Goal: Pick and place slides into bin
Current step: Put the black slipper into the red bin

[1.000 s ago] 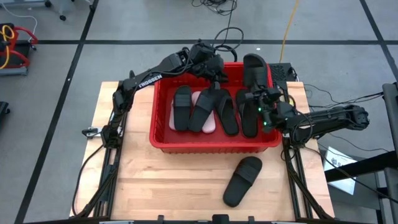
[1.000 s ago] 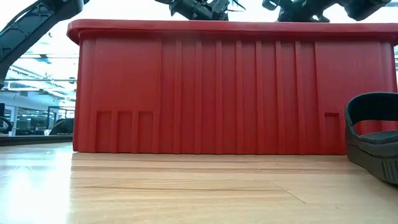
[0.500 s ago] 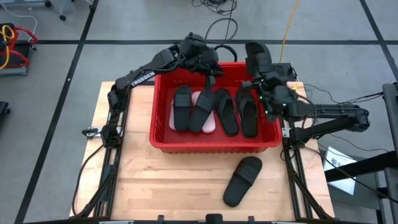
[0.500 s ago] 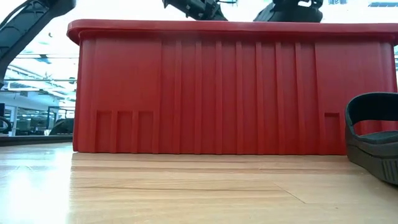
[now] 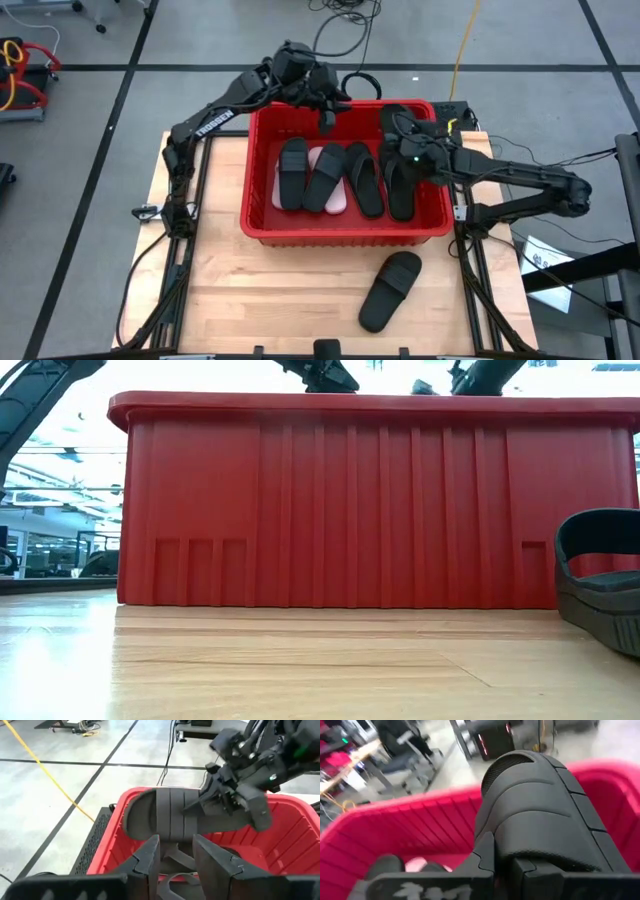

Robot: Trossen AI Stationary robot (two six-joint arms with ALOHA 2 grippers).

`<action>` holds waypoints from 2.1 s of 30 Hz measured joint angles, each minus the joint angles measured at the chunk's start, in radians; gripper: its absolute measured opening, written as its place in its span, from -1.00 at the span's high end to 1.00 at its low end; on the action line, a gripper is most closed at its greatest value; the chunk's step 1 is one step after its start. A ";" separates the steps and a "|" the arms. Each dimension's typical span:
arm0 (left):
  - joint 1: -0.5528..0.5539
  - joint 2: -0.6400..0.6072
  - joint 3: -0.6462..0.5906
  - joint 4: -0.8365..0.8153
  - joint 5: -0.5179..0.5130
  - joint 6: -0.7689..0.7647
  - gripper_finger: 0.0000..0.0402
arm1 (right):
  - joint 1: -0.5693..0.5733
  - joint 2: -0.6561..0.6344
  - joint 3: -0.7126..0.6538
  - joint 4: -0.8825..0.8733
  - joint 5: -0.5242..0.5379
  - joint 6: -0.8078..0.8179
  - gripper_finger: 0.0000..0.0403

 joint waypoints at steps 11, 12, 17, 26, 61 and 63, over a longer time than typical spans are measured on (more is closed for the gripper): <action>0.013 -0.002 0.000 -0.005 -0.022 0.001 0.43 | -0.036 0.098 -0.056 -0.019 -0.087 0.178 1.00; 0.013 -0.002 0.000 -0.005 -0.022 0.001 0.43 | -0.036 0.103 -0.065 -0.020 -0.088 0.196 1.00; 0.013 -0.002 0.000 -0.005 -0.022 0.003 0.43 | -0.036 0.115 -0.105 -0.019 -0.088 0.241 0.99; 0.013 -0.002 0.000 -0.005 -0.022 0.006 0.43 | -0.035 0.115 -0.176 -0.014 -0.090 0.222 0.98; 0.013 -0.002 0.000 -0.005 -0.018 0.028 0.43 | -0.051 0.106 -0.218 0.002 -0.223 0.159 0.20; 0.013 -0.002 0.000 -0.010 -0.018 0.028 0.43 | -0.051 0.087 -0.218 0.007 -0.247 0.131 0.20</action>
